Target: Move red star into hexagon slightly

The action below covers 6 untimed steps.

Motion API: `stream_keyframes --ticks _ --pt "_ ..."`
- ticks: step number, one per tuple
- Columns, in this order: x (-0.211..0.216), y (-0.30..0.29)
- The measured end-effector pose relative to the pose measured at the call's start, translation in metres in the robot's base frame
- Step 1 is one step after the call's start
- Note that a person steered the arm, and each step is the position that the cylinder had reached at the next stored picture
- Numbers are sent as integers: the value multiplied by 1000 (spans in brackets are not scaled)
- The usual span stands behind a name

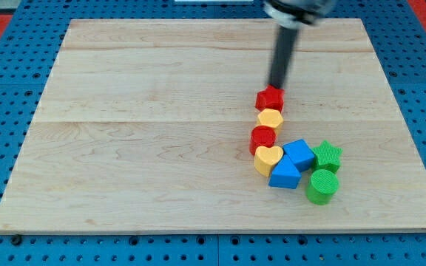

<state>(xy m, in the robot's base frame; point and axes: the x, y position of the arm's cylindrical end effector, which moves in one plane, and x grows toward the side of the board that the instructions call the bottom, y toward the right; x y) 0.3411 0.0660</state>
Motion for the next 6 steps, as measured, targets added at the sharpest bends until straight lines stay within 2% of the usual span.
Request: stream_keyframes --ticks 1,2,3,4,5,6 --pt "-9 1" --pt "20 35" --pt "70 72" --pt "70 87" --pt "97 114" --pt "108 103"
